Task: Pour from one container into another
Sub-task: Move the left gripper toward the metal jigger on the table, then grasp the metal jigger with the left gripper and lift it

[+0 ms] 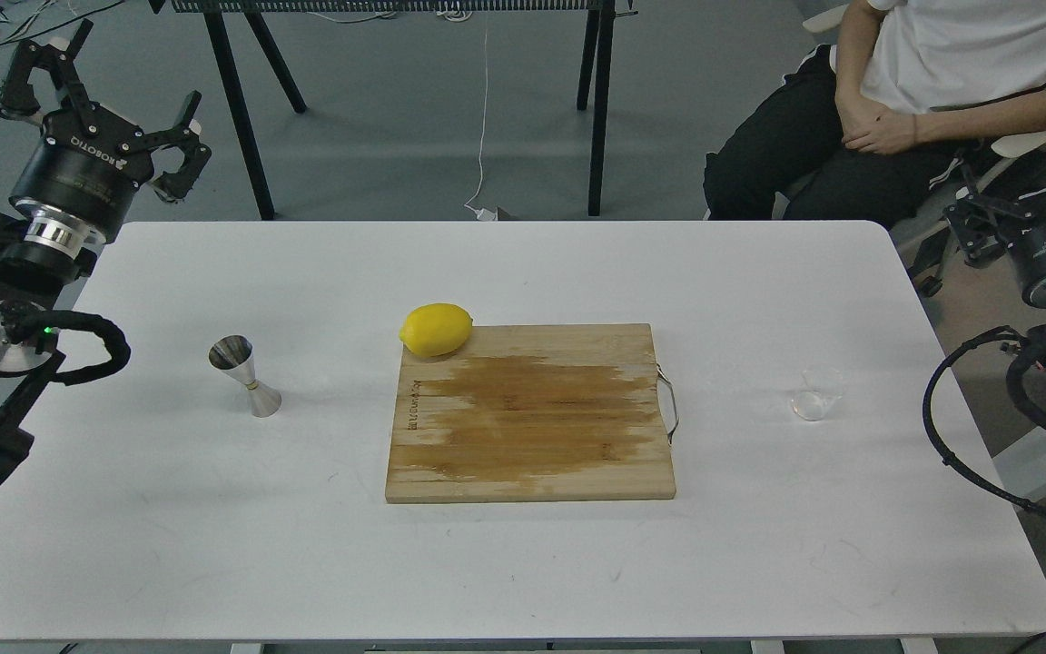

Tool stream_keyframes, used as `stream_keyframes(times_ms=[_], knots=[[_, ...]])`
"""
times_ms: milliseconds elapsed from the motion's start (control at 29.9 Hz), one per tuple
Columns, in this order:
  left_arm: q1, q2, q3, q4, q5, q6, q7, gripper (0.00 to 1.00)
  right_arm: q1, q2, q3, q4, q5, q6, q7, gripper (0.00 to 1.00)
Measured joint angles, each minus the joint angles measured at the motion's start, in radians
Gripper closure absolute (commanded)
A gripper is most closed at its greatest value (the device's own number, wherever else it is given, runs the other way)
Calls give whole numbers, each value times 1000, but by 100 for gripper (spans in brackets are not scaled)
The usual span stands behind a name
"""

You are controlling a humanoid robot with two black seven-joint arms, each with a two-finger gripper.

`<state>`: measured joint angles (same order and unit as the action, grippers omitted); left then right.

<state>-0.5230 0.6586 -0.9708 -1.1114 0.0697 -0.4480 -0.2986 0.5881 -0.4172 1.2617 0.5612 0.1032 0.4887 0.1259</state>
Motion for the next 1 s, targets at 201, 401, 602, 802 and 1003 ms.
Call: stream_keyframes(times_ms=[201,401,602,802,1003], knots=[[114,186,-9,-346,281,126,-7,0,-4,2,-1,0,0,0,1,0],[234,255,1,-443,667,198,-12,0,-14,27,-9,-9,-1,0,1,0],[343,257,-4,-464,1094,298,-40,1,-16,30,-38,-21,-2,0,4,0],[437,257,40,-455,1437,481,-56,5,-15,18,-37,-21,-2,0,4,0],[474,247,158,-345,1776,670,-46,5,-9,11,-36,-24,-2,0,3,0]])
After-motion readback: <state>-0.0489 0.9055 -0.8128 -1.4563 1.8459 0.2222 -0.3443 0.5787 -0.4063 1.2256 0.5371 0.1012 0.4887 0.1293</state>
